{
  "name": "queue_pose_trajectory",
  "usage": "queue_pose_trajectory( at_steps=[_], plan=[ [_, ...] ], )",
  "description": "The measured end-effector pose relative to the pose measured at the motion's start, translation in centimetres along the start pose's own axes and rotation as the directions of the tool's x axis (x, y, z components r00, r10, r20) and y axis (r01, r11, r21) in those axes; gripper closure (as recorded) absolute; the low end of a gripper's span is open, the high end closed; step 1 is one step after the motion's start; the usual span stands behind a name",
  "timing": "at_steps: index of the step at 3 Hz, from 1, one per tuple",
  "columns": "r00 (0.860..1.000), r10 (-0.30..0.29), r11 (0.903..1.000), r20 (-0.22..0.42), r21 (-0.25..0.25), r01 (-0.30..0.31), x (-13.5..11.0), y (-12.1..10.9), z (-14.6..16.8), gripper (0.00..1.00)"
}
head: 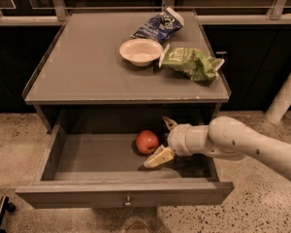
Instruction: Pick apple from top drawer and place on counter
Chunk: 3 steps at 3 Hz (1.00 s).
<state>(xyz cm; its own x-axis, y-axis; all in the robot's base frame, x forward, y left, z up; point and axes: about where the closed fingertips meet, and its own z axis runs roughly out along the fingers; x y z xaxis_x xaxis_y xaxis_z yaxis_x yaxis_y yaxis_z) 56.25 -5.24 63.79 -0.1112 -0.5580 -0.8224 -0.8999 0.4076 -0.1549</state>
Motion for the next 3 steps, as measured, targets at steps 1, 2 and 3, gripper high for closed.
queue_pose_trajectory(
  at_steps=[1, 2, 3],
  plan=[
    [1.0, 0.002, 1.0, 0.019, -0.009, -0.002, -0.4, 0.1, 1.3, 0.0],
    [0.999, 0.015, 0.9997, 0.036, -0.021, -0.014, -0.8, 0.3, 2.5, 0.0],
    [0.998, 0.032, 0.9989, 0.045, -0.035, -0.03, -0.9, 0.8, 3.5, 0.0]
  ],
)
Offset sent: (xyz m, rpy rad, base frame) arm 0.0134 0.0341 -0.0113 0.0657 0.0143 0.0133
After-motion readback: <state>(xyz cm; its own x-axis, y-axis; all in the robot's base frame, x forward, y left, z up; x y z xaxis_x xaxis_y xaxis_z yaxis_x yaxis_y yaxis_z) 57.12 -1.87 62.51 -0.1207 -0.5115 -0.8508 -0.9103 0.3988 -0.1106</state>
